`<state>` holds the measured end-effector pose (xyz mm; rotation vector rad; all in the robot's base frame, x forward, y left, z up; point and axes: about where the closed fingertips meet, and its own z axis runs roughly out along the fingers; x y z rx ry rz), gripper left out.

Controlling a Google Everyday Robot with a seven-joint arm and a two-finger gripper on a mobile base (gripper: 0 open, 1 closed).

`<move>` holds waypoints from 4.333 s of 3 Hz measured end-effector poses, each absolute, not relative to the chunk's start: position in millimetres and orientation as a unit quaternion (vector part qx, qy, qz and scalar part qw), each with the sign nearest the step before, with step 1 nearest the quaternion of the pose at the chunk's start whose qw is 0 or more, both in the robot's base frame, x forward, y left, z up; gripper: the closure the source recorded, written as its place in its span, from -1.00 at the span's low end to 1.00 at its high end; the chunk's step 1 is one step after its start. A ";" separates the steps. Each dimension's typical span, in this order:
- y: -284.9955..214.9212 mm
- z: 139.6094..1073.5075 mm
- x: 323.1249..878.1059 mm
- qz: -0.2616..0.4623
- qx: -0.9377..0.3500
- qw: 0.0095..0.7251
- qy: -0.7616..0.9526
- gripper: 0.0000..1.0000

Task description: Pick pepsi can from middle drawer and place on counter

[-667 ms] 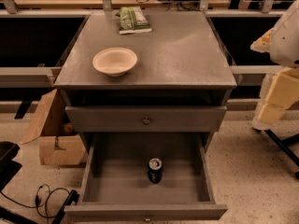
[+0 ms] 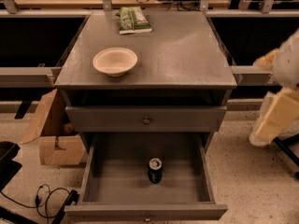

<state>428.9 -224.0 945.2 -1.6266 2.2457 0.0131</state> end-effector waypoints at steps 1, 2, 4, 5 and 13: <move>-226.2 888.4 405.4 0.069 -0.546 0.227 0.803 -1.00; -224.4 807.8 382.5 0.139 -0.516 0.276 0.799 -1.00; -208.9 693.6 387.0 0.244 -0.451 0.410 0.755 -1.00; -206.7 684.7 387.1 0.251 -0.453 0.412 0.750 -1.00; -17.3 457.7 570.1 0.269 -0.454 0.473 0.706 -1.00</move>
Offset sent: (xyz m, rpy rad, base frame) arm -0.0696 -0.0076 -0.2426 0.7192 -0.1016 -0.1327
